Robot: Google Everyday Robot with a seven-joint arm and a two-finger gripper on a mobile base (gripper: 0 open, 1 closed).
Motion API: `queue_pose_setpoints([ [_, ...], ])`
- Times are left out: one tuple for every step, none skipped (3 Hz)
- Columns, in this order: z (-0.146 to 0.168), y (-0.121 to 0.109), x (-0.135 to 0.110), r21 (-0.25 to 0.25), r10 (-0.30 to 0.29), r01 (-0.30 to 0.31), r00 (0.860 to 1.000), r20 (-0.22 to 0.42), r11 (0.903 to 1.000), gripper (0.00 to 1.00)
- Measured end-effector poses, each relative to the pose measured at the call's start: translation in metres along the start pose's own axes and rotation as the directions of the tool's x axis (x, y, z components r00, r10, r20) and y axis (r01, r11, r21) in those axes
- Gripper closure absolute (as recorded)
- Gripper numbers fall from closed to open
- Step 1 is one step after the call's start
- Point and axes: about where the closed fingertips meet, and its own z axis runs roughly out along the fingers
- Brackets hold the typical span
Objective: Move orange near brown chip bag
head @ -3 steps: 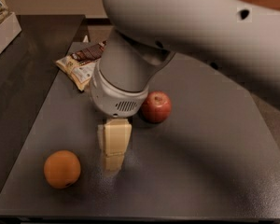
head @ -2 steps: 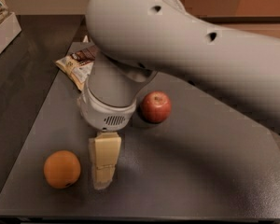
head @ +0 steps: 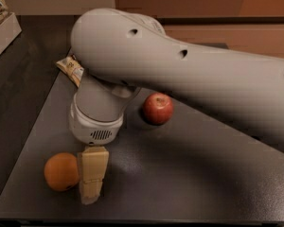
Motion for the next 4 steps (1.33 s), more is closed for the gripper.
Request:
queue_pose_setpoints([
  [0.004, 0.001, -0.008, -0.015, 0.001, -0.001, 1.0, 0.02, 0.9999, 0.0],
  [0.009, 0.006, -0.016, -0.017, 0.0, 0.0, 0.999, 0.041, 0.9998, 0.0],
  [0.012, 0.009, -0.025, -0.01, -0.012, 0.013, 0.998, 0.057, 0.9999, 0.18],
  [0.013, 0.013, -0.029, -0.007, -0.023, 0.024, 0.998, 0.065, 0.9997, 0.41],
])
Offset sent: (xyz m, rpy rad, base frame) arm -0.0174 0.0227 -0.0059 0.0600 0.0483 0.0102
